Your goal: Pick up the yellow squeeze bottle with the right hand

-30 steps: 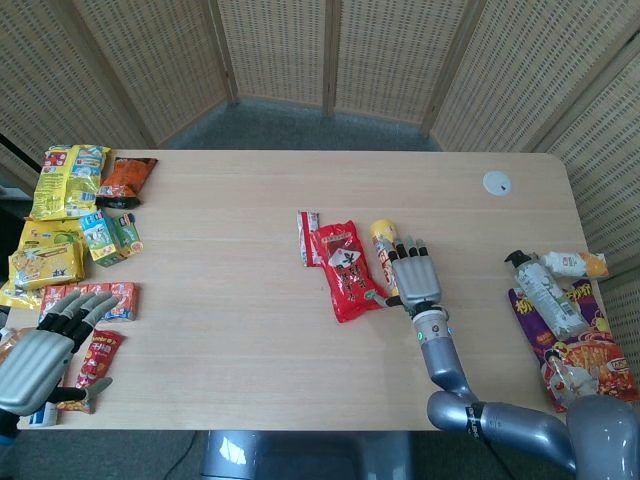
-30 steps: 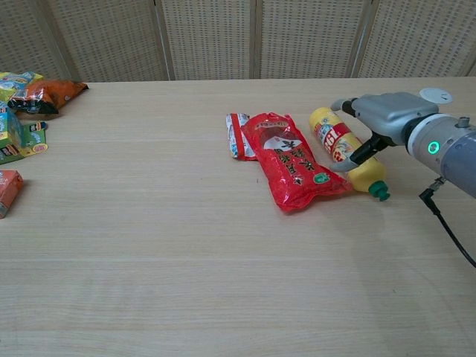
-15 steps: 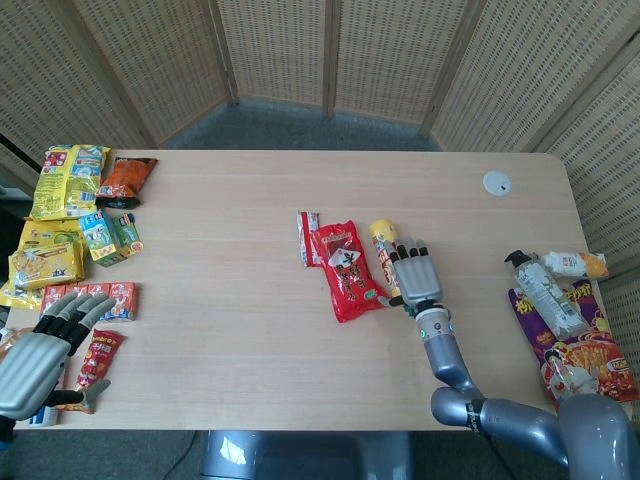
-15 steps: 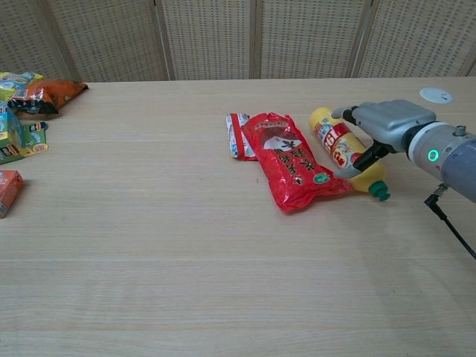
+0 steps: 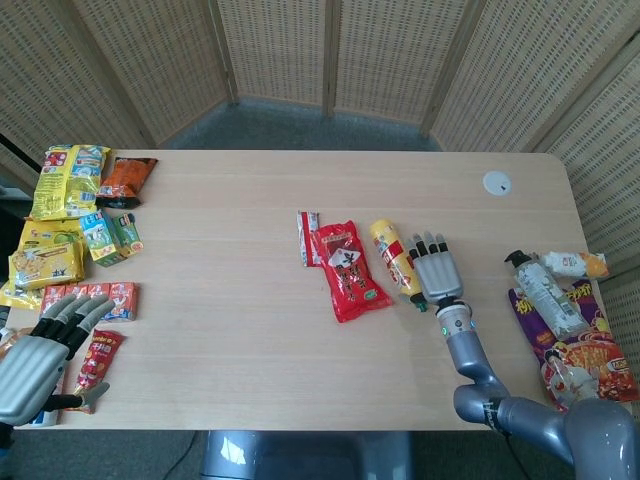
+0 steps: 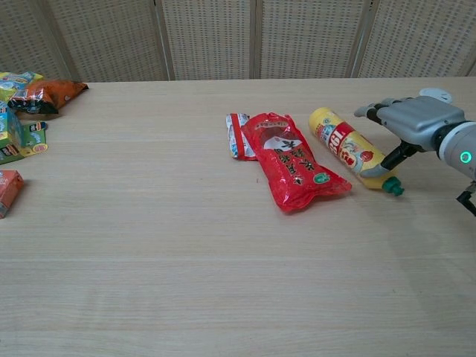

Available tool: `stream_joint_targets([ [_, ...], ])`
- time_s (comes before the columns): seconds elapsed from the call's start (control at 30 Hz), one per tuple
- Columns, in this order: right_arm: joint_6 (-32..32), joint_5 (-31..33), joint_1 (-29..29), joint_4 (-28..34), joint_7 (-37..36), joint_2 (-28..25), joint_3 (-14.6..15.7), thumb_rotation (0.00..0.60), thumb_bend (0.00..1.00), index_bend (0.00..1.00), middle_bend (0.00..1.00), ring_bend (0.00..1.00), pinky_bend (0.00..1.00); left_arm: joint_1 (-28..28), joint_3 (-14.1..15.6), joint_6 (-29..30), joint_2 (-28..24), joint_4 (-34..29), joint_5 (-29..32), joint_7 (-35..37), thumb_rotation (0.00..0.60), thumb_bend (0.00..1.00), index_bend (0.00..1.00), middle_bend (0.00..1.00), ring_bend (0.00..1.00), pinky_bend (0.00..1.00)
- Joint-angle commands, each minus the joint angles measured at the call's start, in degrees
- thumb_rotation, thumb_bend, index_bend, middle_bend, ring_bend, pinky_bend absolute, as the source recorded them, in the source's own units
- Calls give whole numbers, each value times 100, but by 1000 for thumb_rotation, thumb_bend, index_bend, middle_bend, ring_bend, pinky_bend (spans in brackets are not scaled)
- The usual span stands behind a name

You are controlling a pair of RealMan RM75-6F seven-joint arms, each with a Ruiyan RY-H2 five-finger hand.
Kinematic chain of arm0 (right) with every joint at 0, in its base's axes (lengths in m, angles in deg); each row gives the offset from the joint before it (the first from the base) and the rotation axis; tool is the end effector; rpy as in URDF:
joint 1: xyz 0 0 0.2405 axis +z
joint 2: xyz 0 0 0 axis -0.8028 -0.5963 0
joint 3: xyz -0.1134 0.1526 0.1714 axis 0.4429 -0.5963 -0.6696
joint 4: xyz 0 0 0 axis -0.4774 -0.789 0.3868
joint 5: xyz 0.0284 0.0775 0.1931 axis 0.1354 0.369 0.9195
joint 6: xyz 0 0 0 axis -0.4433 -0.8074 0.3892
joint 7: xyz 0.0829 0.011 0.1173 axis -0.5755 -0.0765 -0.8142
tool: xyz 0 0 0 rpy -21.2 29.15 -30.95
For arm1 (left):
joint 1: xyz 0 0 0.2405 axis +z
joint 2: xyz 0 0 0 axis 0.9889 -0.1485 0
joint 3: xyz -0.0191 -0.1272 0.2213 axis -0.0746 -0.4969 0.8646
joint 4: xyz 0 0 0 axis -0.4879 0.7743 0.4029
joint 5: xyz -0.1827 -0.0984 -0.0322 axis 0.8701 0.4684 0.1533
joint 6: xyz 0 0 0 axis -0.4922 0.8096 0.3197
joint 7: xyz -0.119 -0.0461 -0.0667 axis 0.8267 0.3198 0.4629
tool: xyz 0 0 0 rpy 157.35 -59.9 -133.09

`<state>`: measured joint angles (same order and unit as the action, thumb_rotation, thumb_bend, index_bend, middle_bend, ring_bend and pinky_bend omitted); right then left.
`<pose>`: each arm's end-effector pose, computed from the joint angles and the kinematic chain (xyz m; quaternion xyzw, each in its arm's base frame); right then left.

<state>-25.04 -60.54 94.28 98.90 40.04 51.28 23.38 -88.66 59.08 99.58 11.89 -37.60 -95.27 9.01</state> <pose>-0.2298 -0.3729 -0.0327 0.7346 -0.3023 0.2378 0.5590 -0.2204 0.1477 0.1913 -0.6918 -0.4107 -0.3817 0.4551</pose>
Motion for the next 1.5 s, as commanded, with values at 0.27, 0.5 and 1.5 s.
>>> stream_joint_targets([
  [0.27, 288, -243, -1, -654, -296, -9, -29, 385, 56, 0, 0, 0, 0, 33, 2, 32, -35, -40, 0, -39, 576, 210, 0, 0, 0, 0],
  [0.5, 498, -239, 78, -887, -368, -117, -179, 381, 56, 0, 0, 0, 0, 57, 0, 44, -38, -89, 6, -97, 575, 211, 0, 0, 0, 0],
  [1.5, 1463, 662, 841, -1965, -560, 1130, -907, 600, 87, 0, 97, 83, 478, 262, 74, 313, -155, 7, -97, 43, 577, 211, 0, 0, 0, 0],
])
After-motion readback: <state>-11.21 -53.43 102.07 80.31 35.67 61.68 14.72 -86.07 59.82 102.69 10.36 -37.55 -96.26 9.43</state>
